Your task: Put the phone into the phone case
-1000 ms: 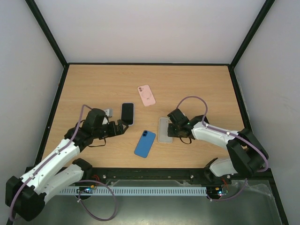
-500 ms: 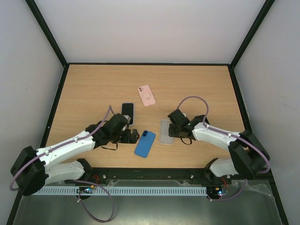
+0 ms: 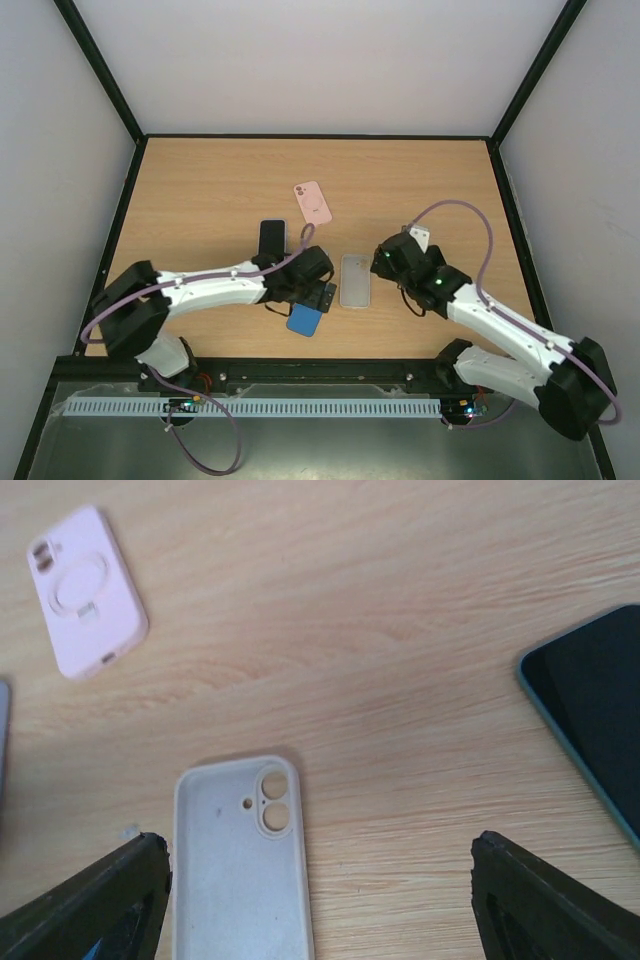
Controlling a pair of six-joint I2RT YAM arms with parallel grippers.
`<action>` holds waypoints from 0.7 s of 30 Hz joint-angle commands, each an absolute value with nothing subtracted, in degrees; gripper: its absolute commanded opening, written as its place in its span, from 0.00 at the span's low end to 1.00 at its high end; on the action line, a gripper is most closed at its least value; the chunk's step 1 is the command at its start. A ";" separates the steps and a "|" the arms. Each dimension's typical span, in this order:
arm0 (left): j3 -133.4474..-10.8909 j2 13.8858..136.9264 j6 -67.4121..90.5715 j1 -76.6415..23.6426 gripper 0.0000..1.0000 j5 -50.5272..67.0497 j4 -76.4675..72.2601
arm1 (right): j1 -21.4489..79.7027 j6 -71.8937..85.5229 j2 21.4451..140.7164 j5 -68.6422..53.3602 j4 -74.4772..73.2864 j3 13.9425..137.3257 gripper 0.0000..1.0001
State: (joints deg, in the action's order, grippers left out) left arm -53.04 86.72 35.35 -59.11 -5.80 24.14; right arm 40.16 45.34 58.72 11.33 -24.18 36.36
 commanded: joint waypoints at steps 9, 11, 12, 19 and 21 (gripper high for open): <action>-57.48 97.59 32.17 -61.32 1.00 -7.55 27.17 | 40.52 48.99 42.58 19.58 -24.65 30.83 0.80; -57.41 98.16 32.08 -61.46 1.00 -7.10 26.71 | 40.50 48.76 41.75 19.84 -24.86 30.72 0.80; -57.45 98.48 32.06 -61.49 1.00 -6.93 26.60 | 40.52 48.63 41.41 20.02 -24.94 30.70 0.80; -57.69 100.55 32.38 -61.68 0.96 -6.83 26.38 | 40.49 48.01 41.00 18.85 -24.16 30.21 0.79; -57.80 101.01 32.49 -61.68 0.95 -6.94 26.37 | 40.50 47.98 41.11 18.09 -23.97 30.05 0.79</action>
State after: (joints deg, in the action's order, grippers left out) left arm -56.45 99.46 32.71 -61.23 -6.46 25.61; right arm 40.16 48.14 41.52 17.32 -24.10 31.00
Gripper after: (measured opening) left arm 0.958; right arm 0.795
